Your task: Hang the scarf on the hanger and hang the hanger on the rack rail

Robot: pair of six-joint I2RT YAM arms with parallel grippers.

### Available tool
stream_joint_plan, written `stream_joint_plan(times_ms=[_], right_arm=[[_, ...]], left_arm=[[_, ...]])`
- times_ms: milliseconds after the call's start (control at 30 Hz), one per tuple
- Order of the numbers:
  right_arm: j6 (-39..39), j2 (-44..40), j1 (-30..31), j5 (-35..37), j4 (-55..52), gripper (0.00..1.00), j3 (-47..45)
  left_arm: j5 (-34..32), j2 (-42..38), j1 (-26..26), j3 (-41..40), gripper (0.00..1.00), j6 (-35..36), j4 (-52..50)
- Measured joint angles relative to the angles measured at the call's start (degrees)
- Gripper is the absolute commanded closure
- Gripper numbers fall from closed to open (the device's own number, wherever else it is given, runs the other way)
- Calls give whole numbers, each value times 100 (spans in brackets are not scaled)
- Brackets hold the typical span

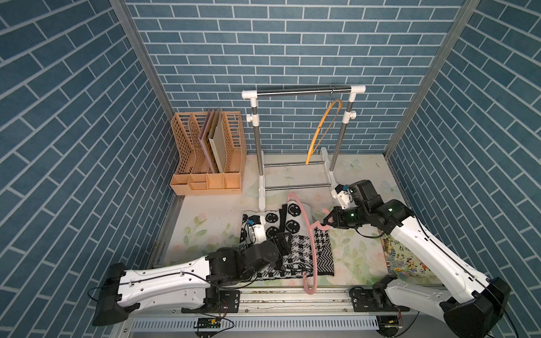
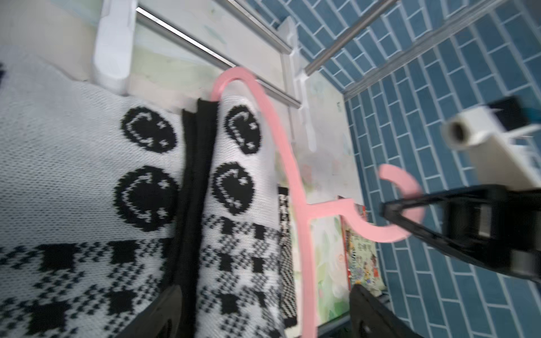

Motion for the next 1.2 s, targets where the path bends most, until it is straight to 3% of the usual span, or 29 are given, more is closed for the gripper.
stream_joint_plan(times_ms=[400,600,867,1200], right_arm=[[48,61,0,-22,15,100,-7],[87,144,0,-20,15,100,2],[92,157,0,-15,9,100,0],[136,155,0,-15,7,100,0]], left_arm=[[2184,654,1764,-428,8,1486,1257],[2966,1381,1987,-549,9,1895,1628],[3202,1742,2175,-431,9,2208,1602],[2951,1906,2186,-81,9,2446,1193]])
